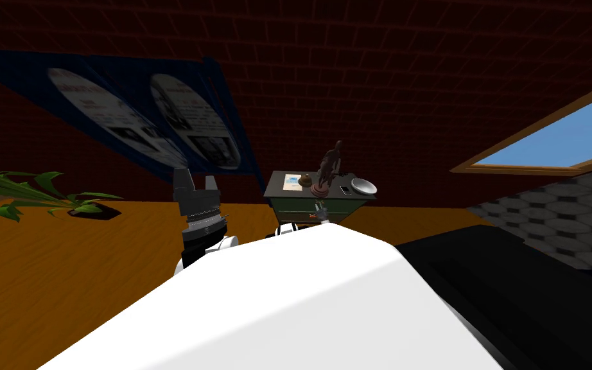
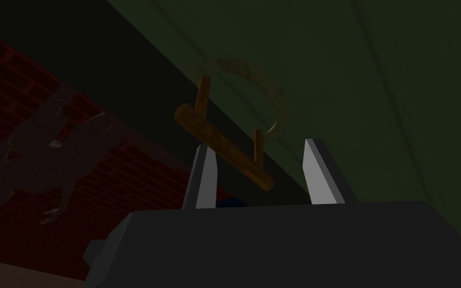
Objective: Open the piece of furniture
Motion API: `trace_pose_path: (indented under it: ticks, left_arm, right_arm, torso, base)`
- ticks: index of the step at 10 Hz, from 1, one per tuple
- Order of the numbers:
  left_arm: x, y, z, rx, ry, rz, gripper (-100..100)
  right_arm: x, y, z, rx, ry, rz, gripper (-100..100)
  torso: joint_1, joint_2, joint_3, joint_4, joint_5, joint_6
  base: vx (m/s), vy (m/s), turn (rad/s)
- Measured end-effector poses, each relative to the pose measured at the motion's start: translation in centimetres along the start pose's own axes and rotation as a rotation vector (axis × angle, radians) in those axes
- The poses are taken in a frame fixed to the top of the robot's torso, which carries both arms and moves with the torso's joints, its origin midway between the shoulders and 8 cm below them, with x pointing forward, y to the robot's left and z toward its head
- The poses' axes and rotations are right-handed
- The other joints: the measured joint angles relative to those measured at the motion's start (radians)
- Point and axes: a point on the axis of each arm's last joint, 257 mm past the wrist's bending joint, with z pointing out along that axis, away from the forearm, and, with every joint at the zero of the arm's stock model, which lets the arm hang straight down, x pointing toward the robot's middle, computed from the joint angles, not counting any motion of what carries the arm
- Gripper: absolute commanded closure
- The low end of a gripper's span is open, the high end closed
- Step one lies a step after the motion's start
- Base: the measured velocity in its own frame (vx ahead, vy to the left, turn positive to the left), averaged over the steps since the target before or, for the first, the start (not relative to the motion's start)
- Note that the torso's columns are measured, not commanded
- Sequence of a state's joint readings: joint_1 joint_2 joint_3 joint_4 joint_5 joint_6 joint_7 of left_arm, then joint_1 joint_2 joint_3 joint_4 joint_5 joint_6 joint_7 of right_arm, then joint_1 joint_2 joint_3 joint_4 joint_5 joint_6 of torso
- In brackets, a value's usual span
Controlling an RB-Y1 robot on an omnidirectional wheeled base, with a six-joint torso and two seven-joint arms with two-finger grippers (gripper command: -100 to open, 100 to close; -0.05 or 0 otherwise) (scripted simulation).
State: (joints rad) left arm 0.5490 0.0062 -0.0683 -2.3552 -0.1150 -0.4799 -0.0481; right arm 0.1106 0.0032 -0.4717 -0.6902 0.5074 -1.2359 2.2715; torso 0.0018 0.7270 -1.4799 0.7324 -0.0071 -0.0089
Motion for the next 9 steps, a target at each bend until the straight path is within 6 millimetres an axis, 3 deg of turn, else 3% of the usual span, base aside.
trace_pose_path:
  ticks: [1,4,7,9]
  left_arm:
    - [0.0,0.0,0.0,0.000,0.000,0.000,0]
    - [0.0,0.0,0.0,0.000,0.000,0.000,0]
    - [0.0,0.0,0.0,0.000,0.000,0.000,0]
    - [0.0,0.0,0.0,0.000,0.000,0.000,0]
  right_arm:
    - [-0.8,0.9,0.0,-0.036,-0.017,0.019,100]
    - [-0.2,3.1,0.2,-0.105,0.013,0.115,100]
    - [0.2,3.5,0.2,-0.121,0.039,0.152,100]
    - [0.3,1.6,1.0,-0.064,0.031,0.112,100]
  torso:
    - [0.003,-0.003,-0.002,-0.002,0.001,0.001]
    - [-0.007,-0.009,-0.004,-0.003,-0.002,0.000]
    - [-0.012,-0.013,-0.005,-0.006,-0.006,-0.001]
    - [-0.008,-0.001,0.000,-0.005,-0.002,0.008]
  base:
    - [-0.004,0.007,-0.046]
    - [-0.002,0.023,-0.006]
    - [-0.010,0.013,-0.037]
    - [-0.039,0.081,-0.184]
